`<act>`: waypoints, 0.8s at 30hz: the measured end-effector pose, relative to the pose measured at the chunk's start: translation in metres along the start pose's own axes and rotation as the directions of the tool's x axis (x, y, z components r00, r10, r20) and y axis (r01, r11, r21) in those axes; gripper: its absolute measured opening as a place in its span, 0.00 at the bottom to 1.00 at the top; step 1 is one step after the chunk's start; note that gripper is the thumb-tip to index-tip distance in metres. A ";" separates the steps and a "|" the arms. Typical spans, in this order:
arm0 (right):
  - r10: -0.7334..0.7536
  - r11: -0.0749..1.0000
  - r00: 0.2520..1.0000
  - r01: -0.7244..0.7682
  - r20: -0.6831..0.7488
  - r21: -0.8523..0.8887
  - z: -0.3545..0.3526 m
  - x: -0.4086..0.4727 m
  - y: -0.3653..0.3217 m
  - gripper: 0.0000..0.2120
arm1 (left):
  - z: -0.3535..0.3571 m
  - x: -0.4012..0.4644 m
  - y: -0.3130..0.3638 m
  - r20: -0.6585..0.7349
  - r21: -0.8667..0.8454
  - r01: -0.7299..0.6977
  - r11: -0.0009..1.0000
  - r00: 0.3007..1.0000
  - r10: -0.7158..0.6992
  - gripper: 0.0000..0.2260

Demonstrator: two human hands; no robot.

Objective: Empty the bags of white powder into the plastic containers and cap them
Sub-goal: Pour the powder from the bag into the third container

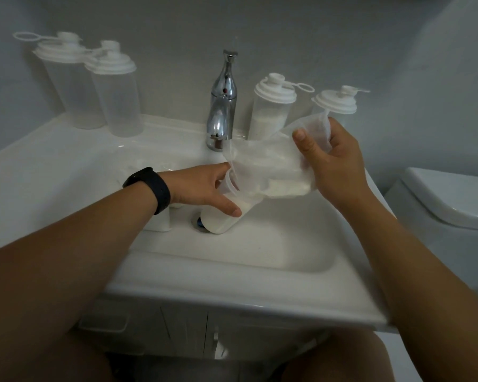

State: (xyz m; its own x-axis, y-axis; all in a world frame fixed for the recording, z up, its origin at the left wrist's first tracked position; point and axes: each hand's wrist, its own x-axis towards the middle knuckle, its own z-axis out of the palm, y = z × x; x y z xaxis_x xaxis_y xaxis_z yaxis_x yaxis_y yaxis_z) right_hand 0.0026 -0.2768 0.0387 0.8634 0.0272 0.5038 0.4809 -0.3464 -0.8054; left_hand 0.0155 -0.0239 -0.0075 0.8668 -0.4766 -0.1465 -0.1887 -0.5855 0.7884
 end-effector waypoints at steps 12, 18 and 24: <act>0.010 1.000 1.000 -0.010 0.013 -0.010 0.001 0.000 0.003 0.14 | 0.000 0.001 -0.001 0.000 0.002 -0.001 1.000 1.000 0.001 0.33; 0.009 1.000 1.000 -0.009 0.020 -0.024 0.001 0.001 0.004 0.14 | -0.001 0.002 -0.001 0.008 -0.007 -0.004 1.000 1.000 0.004 0.34; 0.012 1.000 1.000 -0.012 0.022 -0.024 0.001 0.000 0.003 0.14 | 0.000 0.001 -0.001 0.005 -0.012 -0.007 1.000 1.000 0.007 0.32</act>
State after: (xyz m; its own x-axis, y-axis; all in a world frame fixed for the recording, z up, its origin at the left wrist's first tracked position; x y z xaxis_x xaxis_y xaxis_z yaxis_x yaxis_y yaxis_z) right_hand 0.0045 -0.2774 0.0359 0.8723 0.0439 0.4871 0.4672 -0.3687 -0.8036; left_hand 0.0170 -0.0238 -0.0082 0.8633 -0.4838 -0.1438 -0.1893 -0.5745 0.7963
